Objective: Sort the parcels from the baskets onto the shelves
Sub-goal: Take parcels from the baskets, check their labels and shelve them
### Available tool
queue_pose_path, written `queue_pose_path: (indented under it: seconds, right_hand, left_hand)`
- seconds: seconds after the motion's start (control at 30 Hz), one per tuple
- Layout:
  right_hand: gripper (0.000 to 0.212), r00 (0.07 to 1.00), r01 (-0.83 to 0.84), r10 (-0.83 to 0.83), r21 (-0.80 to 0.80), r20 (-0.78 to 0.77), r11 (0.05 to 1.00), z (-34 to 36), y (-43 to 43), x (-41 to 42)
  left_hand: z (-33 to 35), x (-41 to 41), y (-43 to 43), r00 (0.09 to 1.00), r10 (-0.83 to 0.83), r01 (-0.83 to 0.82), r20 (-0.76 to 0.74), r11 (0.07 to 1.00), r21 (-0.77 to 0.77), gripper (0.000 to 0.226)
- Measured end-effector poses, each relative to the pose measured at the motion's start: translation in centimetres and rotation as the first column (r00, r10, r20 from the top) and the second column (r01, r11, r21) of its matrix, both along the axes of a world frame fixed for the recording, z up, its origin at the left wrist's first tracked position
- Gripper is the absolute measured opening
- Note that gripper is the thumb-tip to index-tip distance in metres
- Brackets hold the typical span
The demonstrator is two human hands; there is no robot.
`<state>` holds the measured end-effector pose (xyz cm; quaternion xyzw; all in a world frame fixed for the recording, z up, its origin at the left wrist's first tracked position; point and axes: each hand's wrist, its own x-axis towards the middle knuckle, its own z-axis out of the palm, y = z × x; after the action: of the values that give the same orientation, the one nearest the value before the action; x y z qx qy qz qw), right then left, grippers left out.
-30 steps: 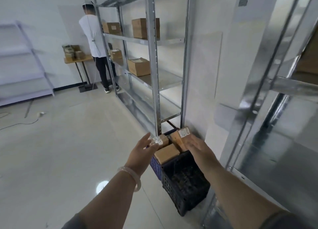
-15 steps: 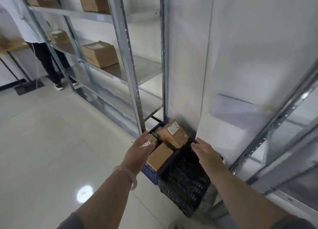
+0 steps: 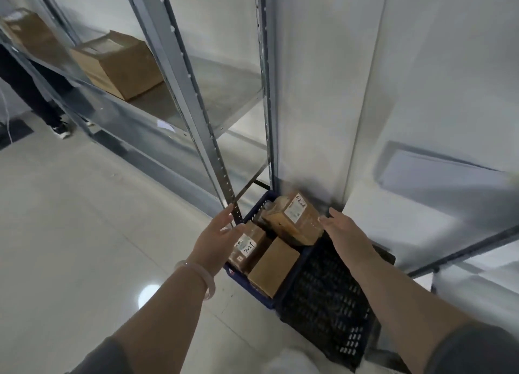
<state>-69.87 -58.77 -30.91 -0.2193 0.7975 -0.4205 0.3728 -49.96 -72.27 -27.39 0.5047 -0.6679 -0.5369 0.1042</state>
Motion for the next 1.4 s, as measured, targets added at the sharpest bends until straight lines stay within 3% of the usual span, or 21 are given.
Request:
queue_pose_path:
  seconds: [0.07, 0.2, 0.27, 0.4, 0.57, 0.73, 0.83, 1.03, 1.2, 1.33, 1.4]
  right_hand:
    - [0.032, 1.0, -0.013, 0.013, 0.033, 0.004, 0.999, -1.2, -1.8, 0.1]
    - [0.052, 1.0, 0.026, -0.025, 0.115, -0.016, 0.993, -5.7, -4.6, -0.3]
    - [0.041, 0.997, 0.081, -0.082, 0.149, 0.0, 0.986, -6.0, -6.5, 0.1]
    - [0.039, 0.964, 0.253, -0.263, 0.19, 0.026, 0.949, -9.3, -10.3, 1.2]
    - [0.051, 0.902, 0.335, -0.404, 0.347, 0.149, 0.876, -16.9, -14.6, 5.1]
    - [0.042, 0.847, 0.34, -0.46, 0.394, 0.266, 0.854, -24.3, -16.7, 7.7]
    - [0.04, 0.84, 0.327, -0.476, 0.454, 0.262, 0.828, -29.2, -17.7, 8.4]
    - [0.044, 0.769, 0.376, -0.524, 0.403, 0.367, 0.834, -38.3, -22.2, 9.6]
    - [0.038, 0.649, 0.423, -0.566, 0.378, 0.508, 0.824, -44.0, -26.4, 9.1]
    - [0.047, 0.708, 0.345, -0.538, 0.441, 0.457, 0.828, -46.5, -27.6, 8.2]
    - [0.041, 0.646, 0.374, -0.576, 0.45, 0.5, 0.811, -47.9, -27.6, 8.4]
  left_hand:
    - [-2.0, -0.1, -2.6, 0.999, -0.011, 0.009, 0.044, 0.999, 0.046, 0.052]
    - [-5.9, -0.7, -8.7, 0.998, -0.012, 0.003, 0.067, 0.993, 0.122, 0.053]
    - [-8.0, -1.5, -11.9, 0.994, -0.068, 0.056, 0.082, 0.988, 0.143, 0.053]
    - [-12.5, -2.4, -18.7, 0.969, -0.208, 0.182, 0.133, 0.966, 0.184, 0.054]
    - [-19.7, -2.4, -25.0, 0.896, -0.379, 0.32, 0.23, 0.913, 0.254, 0.053]
    - [-28.1, -3.1, -26.6, 0.841, -0.46, 0.347, 0.287, 0.863, 0.366, 0.051]
    - [-33.6, -3.2, -26.9, 0.847, -0.429, 0.284, 0.315, 0.865, 0.413, 0.053]
    - [-43.5, -4.1, -28.0, 0.778, -0.473, 0.32, 0.414, 0.865, 0.387, 0.053]
    - [-50.2, -5.1, -28.9, 0.754, -0.501, 0.359, 0.425, 0.856, 0.373, 0.05]
    - [-53.2, -6.1, -28.3, 0.732, -0.539, 0.41, 0.417, 0.837, 0.362, 0.041]
    - [-53.8, -6.2, -27.9, 0.715, -0.549, 0.406, 0.433, 0.83, 0.382, 0.045]
